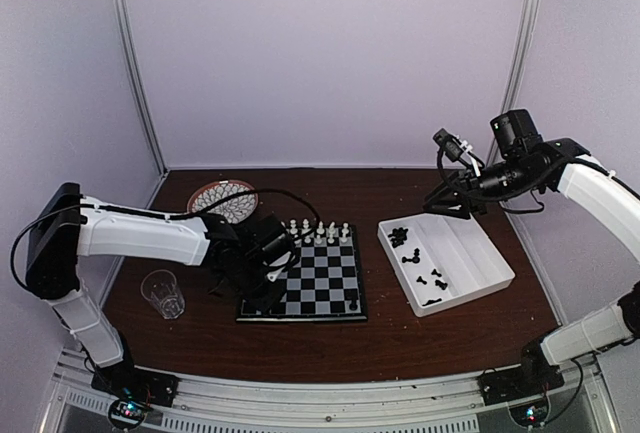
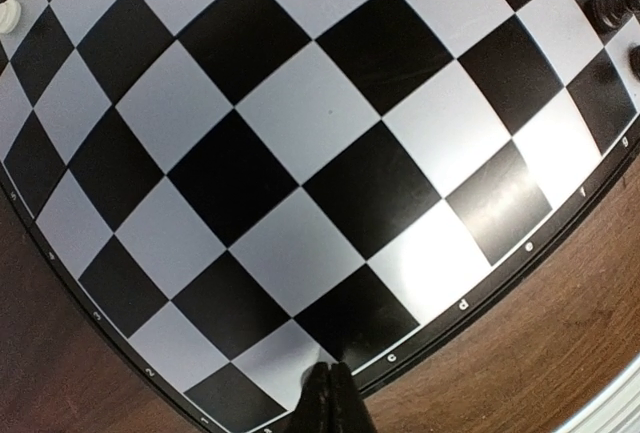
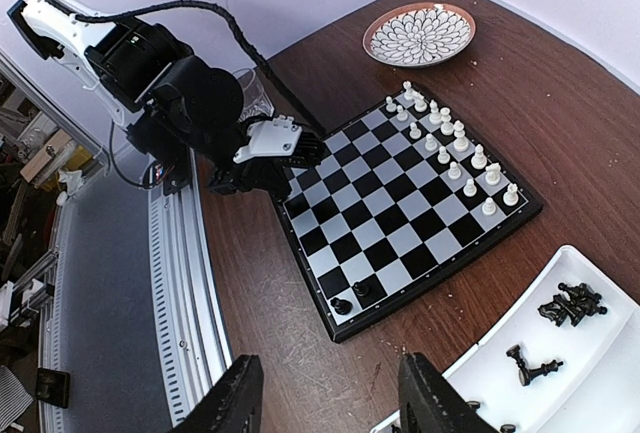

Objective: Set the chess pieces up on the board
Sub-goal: Move the bishop to f8.

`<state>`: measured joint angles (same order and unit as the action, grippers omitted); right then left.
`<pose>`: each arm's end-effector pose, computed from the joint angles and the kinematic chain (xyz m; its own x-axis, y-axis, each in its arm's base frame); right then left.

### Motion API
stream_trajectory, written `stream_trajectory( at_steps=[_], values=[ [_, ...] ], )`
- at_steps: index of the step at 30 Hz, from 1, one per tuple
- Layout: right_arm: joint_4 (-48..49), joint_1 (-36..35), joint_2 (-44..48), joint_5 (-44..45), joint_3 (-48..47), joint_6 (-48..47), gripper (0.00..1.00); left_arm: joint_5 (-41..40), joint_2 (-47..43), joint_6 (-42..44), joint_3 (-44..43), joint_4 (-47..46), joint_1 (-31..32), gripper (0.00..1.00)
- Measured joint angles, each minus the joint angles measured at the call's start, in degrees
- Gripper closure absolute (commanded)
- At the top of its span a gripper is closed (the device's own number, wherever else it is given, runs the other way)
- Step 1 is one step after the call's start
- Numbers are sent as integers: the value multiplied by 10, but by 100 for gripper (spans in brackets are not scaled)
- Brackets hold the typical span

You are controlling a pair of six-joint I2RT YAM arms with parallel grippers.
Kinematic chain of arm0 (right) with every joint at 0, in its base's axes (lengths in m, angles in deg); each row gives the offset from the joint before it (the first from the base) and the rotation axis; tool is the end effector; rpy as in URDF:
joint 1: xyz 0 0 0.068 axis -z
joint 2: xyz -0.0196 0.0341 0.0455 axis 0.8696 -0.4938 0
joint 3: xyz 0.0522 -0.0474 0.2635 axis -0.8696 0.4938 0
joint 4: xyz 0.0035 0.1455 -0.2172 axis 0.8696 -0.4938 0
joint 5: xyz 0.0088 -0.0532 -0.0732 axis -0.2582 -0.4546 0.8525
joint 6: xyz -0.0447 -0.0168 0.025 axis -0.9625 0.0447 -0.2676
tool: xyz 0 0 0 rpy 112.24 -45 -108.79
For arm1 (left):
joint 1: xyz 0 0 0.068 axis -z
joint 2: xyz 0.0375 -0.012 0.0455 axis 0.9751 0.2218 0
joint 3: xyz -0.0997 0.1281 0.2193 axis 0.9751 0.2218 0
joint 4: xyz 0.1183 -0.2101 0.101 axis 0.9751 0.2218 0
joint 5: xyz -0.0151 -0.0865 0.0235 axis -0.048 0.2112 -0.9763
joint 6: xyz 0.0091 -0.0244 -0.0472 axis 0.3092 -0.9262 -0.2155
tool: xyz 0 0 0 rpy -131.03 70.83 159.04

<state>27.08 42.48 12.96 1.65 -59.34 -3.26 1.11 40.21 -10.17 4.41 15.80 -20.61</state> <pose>0.2312 0.1063 0.3526 -0.4664 -0.3276 -0.8217 -0.8815 0.2502 0.4006 0.1768 -0.2630 0.1808 -0.8334 0.4668 -0.2959 0.5047 0.8610 -0.0632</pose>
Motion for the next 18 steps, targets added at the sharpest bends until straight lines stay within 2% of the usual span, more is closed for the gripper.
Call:
stream_trajectory(
  at_steps=[12, 15, 18],
  values=[
    [0, 3, 0, 0, 1, 0, 51, -7, 13, 3, -29, -9, 3, 97],
    [0, 3, 0, 0, 1, 0, 51, -7, 18, 5, -31, -15, 3, 73],
    [0, 3, 0, 0, 1, 0, 51, -10, 21, 0, -35, -12, 5, 67]
  ],
)
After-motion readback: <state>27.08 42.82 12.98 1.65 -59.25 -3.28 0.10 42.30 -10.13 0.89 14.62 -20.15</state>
